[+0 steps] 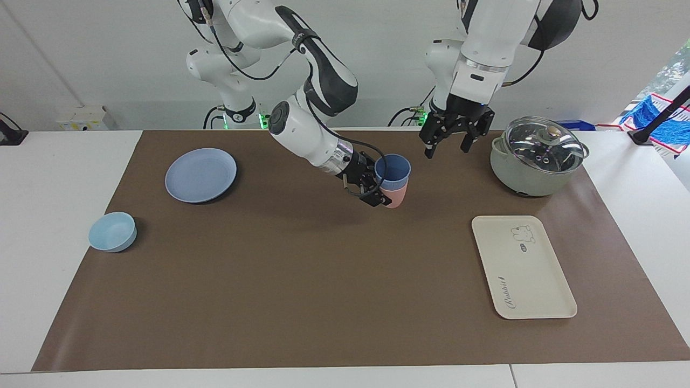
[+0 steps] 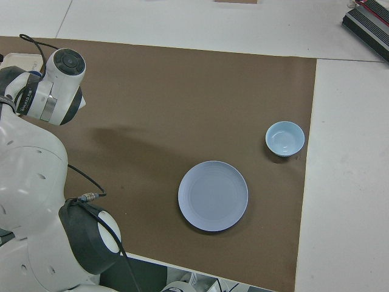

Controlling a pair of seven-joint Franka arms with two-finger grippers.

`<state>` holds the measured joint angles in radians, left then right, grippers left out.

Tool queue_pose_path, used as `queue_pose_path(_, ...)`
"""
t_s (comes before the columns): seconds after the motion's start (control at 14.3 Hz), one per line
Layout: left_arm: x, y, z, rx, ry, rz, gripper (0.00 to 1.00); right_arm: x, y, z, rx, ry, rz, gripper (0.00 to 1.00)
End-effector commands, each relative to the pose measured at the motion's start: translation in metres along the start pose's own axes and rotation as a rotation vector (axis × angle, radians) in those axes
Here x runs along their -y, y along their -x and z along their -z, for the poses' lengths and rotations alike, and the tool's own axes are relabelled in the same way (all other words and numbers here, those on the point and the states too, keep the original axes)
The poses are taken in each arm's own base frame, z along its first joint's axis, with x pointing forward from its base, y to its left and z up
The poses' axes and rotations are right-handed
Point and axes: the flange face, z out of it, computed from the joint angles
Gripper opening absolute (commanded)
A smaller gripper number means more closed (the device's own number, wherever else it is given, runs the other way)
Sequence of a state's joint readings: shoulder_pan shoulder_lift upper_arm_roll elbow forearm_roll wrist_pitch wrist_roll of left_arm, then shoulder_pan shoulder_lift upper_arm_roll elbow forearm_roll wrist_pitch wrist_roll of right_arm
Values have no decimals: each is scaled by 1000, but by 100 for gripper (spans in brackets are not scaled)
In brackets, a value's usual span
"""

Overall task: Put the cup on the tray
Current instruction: 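Grasp the blue cup with the left gripper from the right gripper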

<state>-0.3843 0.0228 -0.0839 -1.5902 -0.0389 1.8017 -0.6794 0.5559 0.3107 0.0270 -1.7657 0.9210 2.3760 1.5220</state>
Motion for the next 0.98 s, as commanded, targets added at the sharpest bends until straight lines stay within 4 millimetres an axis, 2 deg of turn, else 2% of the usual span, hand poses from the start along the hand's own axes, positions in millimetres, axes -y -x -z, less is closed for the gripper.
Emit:
queue_pose_path(0.0,-9,-1,-23,1,5,20,100,-1,0,8,13,-19,-20,0)
queue_pose_path(0.21,-24,13,-42,-1,15,16,99,-1,1,9,14,-21,-18,0)
queue_pose_path(0.35,-27,17,-54,2,15,16,95,-1,0,9,14,-22,-22,0)
queue_pose_path(0.49,-28,23,-63,15,4,8,86,-1,1,9,14,-22,-19,0)
queue_pose_path(0.63,-27,21,-70,23,-5,8,71,1,0,10,12,-43,-22,0)
queue_pose_path(0.77,-29,22,-74,27,-8,7,53,-4,8,3,13,-48,-12,0)
queue_pose_path(0.84,-32,22,-79,33,-11,2,40,-4,7,3,10,-52,-13,0)
queue_pose_path(0.91,-33,22,-78,34,-12,2,32,-4,7,2,10,-52,-14,0)
